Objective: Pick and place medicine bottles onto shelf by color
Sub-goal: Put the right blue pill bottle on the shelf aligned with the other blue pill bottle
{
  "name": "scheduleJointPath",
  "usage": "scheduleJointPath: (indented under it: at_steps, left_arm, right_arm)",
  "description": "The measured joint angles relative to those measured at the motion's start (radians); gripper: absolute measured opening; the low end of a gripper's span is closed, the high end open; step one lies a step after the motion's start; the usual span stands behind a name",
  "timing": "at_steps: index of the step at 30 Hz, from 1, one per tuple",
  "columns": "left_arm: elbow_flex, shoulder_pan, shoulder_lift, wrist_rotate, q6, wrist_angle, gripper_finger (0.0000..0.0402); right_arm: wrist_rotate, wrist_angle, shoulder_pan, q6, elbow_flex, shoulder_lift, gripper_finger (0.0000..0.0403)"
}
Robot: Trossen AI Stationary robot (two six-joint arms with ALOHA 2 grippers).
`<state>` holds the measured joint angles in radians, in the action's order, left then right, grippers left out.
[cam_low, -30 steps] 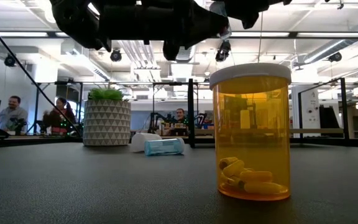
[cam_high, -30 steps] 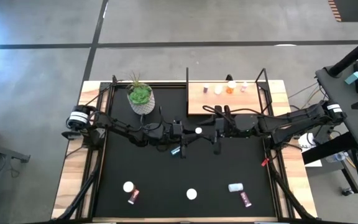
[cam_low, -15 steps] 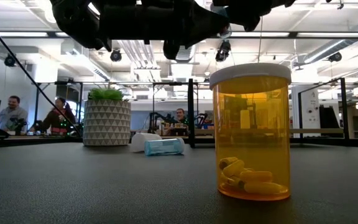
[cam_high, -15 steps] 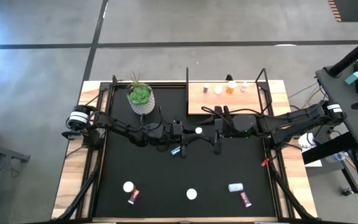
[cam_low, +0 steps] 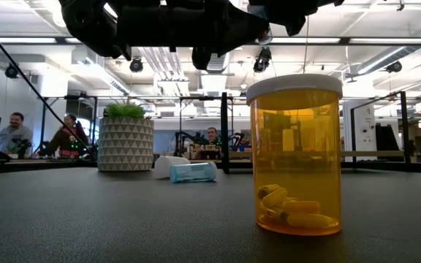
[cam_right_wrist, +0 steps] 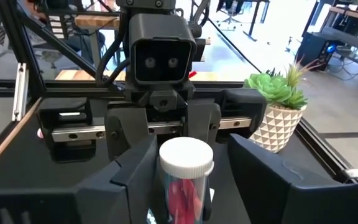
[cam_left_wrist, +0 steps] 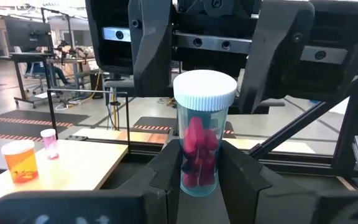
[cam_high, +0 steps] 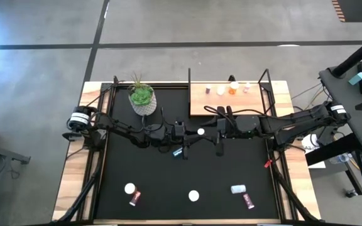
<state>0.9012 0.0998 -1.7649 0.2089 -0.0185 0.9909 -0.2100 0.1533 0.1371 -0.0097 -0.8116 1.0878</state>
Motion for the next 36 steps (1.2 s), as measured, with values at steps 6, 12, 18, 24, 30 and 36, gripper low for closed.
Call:
scheduleJointPath:
  at_steps: [6, 12, 18, 24, 30, 36]
  left_arm:
    - [0.000, 0.000, 0.000, 0.000, 0.007, 0.006, 0.0070]
    - [0.000, 0.000, 0.000, 0.000, 0.007, 0.021, 0.0070]
    - [0.000, 0.000, 0.000, 0.000, 0.006, 0.022, 0.0070]
    - [0.000, 0.000, 0.000, 0.000, -0.001, 0.022, 0.0071]
    - [0.000, 0.000, 0.000, -0.001, -0.002, 0.022, 0.0113]
    - [-0.005, 0.000, 0.000, 0.006, -0.001, 0.018, 0.0185]
  right_arm:
    - [0.000, -0.010, 0.000, 0.012, 0.000, 0.000, 0.0162]
    - [0.000, -0.010, 0.000, 0.013, 0.000, 0.000, 0.0130]
    - [0.000, -0.011, 0.000, 0.006, 0.000, 0.000, 0.0097]
    - [0.000, -0.011, 0.000, 0.009, 0.001, 0.000, 0.0100]
    - [-0.002, -0.010, 0.000, 0.009, 0.001, 0.000, 0.0100]
    - [-0.051, -0.024, 0.000, -0.022, 0.001, -0.015, 0.0100]
